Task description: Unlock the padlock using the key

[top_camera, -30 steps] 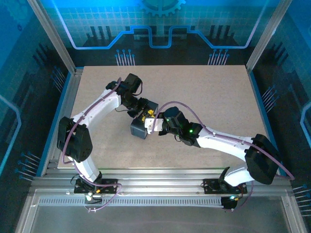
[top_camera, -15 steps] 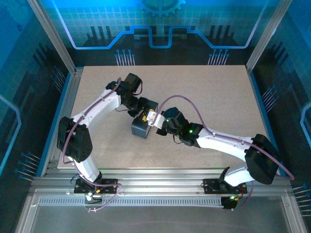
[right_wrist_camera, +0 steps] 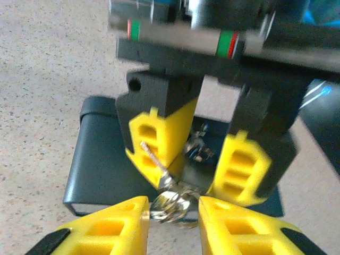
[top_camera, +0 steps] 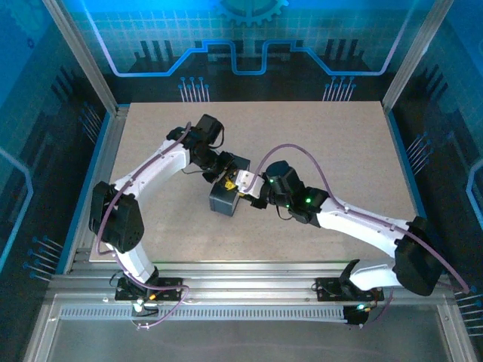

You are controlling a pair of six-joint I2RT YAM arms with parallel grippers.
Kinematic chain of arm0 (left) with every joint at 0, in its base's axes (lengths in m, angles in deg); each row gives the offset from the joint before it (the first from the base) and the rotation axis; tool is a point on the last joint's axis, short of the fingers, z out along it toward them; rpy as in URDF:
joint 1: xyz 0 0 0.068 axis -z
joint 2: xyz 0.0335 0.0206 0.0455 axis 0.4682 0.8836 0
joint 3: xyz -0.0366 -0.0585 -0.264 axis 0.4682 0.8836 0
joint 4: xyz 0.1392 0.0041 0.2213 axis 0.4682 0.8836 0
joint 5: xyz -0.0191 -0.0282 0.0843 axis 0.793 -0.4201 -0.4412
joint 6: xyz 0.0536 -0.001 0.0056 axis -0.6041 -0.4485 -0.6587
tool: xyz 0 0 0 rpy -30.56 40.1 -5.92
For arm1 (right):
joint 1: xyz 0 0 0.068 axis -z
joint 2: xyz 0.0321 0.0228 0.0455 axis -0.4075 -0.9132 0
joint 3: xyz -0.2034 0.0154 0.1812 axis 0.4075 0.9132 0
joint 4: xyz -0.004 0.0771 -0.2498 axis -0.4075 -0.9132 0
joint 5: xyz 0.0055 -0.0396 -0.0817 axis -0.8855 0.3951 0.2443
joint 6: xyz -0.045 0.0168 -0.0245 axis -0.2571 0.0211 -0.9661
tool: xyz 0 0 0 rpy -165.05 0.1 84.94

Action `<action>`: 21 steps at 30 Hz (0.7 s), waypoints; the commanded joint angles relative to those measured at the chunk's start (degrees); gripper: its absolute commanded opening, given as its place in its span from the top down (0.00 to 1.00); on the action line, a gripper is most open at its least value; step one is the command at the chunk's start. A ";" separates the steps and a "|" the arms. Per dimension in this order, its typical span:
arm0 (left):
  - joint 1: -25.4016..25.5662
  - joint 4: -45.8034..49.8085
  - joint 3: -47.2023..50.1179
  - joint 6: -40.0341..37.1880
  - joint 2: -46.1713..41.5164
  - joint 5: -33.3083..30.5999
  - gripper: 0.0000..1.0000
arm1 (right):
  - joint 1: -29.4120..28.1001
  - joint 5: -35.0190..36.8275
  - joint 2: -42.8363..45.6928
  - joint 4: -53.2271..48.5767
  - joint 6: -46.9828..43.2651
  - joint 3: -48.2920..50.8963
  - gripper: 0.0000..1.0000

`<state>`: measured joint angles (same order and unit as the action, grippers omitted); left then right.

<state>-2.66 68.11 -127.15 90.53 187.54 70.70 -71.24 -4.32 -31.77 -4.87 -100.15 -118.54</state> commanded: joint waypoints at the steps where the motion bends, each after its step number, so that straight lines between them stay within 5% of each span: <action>1: 0.32 -0.48 -0.06 0.45 -1.25 1.99 1.00 | 0.24 -2.02 1.82 2.57 -8.32 -0.58 0.68; 10: 0.32 0.63 -0.73 0.14 -1.41 1.65 1.00 | -1.19 5.19 -0.72 3.14 -24.25 1.35 0.68; 21: 0.32 0.88 -0.68 -0.02 -1.12 1.85 1.00 | -1.31 6.16 0.05 -0.12 -29.78 1.64 0.66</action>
<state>-2.55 68.44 -127.11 90.53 187.54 70.61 -72.03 0.97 -32.06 -3.90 -127.32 -117.27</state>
